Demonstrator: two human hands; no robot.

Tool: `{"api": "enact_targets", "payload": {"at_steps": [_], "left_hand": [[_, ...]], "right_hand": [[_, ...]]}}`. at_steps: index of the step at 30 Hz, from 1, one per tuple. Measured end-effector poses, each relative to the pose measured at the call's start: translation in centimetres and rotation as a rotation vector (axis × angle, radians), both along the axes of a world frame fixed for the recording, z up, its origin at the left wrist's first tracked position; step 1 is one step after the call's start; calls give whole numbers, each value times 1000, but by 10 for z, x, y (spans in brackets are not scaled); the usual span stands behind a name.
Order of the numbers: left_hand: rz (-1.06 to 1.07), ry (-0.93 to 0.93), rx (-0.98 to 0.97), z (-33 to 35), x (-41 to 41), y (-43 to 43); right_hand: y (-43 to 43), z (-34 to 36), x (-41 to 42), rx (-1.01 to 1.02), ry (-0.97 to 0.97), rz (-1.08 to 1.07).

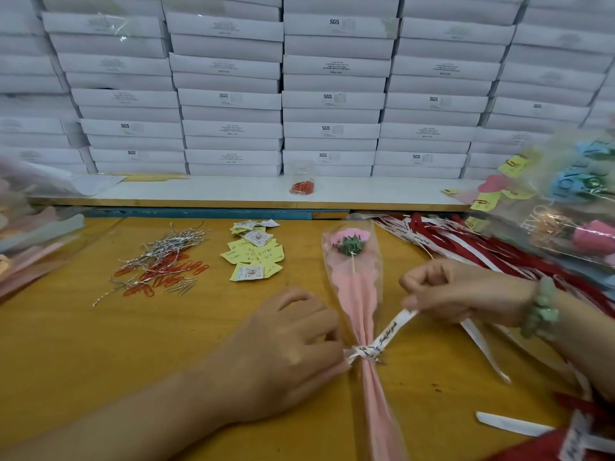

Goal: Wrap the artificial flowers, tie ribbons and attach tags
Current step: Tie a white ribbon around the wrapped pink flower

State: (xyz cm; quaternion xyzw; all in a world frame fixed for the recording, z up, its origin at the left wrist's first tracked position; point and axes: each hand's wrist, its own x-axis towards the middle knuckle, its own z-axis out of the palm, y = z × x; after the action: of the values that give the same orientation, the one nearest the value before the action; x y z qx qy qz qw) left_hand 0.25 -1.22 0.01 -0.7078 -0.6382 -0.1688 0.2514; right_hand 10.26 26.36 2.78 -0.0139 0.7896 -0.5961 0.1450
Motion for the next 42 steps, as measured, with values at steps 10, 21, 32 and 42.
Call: {"api": "enact_targets", "payload": {"at_steps": [10,21,32,42], "left_hand": [[55,45,16,0,-5,2],[84,-91,-22,2,-3,0],[121,-125,-109,5,0,-1],[98,-153,-165,3,-1,1]], "right_hand": [[9,4,3,279,-87,75],[-17,13,2,551,-73,-223],[-68,-12,-5,685,221,-428],[-73,-24,-10,382,360,-560]]}}
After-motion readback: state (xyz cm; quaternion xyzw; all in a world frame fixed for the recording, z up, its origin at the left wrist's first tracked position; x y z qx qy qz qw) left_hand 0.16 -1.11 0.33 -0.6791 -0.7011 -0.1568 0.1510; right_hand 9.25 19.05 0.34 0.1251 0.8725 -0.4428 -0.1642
